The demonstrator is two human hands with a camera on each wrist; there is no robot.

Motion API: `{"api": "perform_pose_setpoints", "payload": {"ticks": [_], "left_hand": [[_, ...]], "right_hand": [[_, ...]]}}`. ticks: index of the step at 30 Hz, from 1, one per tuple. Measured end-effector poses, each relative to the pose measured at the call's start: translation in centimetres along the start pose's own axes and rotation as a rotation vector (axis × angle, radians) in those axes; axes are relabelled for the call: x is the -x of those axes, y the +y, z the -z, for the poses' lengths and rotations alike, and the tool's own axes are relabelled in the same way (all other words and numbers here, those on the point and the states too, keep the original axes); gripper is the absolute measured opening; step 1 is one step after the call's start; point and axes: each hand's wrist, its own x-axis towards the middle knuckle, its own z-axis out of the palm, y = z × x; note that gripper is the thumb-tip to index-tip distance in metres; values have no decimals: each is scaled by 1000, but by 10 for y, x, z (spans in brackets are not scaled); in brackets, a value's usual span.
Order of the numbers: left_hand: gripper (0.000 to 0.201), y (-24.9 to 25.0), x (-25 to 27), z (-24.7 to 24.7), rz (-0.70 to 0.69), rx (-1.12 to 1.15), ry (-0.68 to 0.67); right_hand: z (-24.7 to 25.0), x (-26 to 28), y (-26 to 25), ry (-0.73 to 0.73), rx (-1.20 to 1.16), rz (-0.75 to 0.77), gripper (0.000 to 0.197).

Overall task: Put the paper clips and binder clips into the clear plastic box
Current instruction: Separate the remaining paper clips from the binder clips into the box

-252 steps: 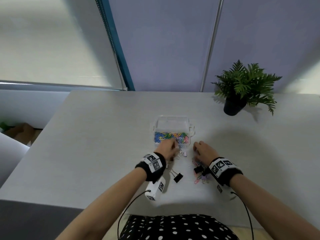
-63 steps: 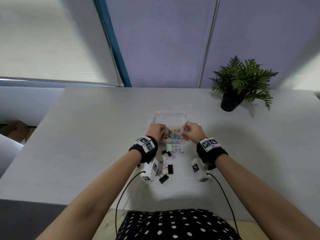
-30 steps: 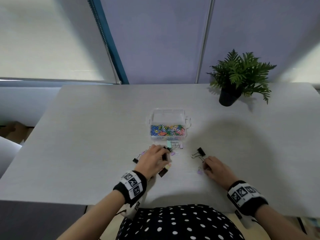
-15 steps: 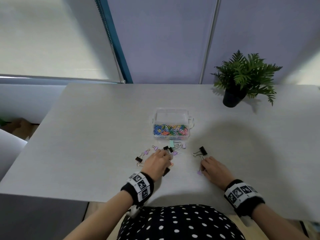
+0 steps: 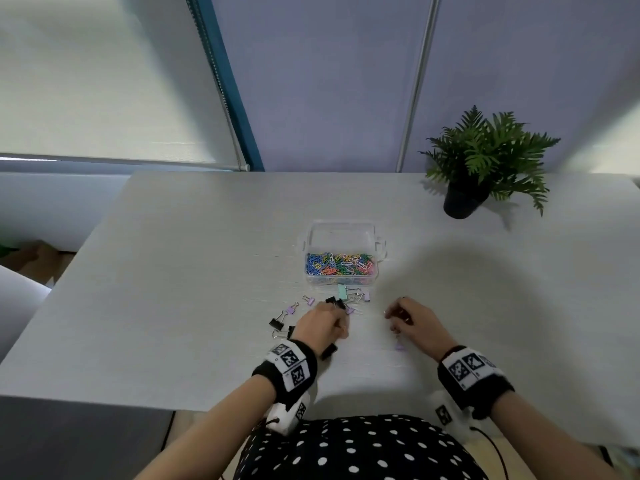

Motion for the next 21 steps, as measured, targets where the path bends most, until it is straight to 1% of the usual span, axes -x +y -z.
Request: {"api": "perform_pose_setpoints", "payload": {"ticks": [1, 3, 4, 5, 7, 9, 11, 13, 14, 15, 16, 17, 18, 19, 21], "left_hand": [[3, -2, 1, 7, 30, 102, 37], [5, -12, 2, 20, 82, 242, 131], [8, -18, 3, 26, 88, 258, 174], [10, -24, 2, 30, 81, 245, 200], [14, -33, 3, 35, 39, 164, 196], [16, -36, 4, 36, -21, 46, 162], [14, -39, 6, 33, -49, -38, 102], [15, -40, 7, 29, -60, -83, 18], [15, -38, 8, 28, -81, -114, -8], [15, -38, 8, 26, -107, -145, -26], [16, -36, 8, 24, -128, -173, -42], [18, -35, 8, 22, -140, -192, -63], [21, -34, 8, 21, -145, -204, -85], [23, -32, 7, 20, -151, -202, -93], [20, -32, 4, 23, -129, -139, -84]], "right_hand": [[0, -6, -4, -41, -37, -49, 22], [-4, -20, -8, -116, -109, -136, 27], [-9, -28, -11, -136, -112, -151, 26], [-13, -35, -15, -135, -75, -129, 21], [-21, -48, -27, -124, 109, -4, 6], [-28, -59, -31, -148, 368, 140, 9], [-33, -63, -30, -158, 562, 254, 14], [-35, -65, -21, -134, 687, 321, 20], [-35, -65, -18, -149, 717, 319, 25], [-36, -68, -13, -118, 738, 351, 27], [-35, -69, -13, -129, 712, 318, 22], [-35, -72, -11, -98, 671, 311, 13], [-33, -72, -12, -118, 590, 270, 8], [-30, -74, -10, -124, 489, 240, 5], [-23, -71, -12, -82, 279, 195, 4]]}}
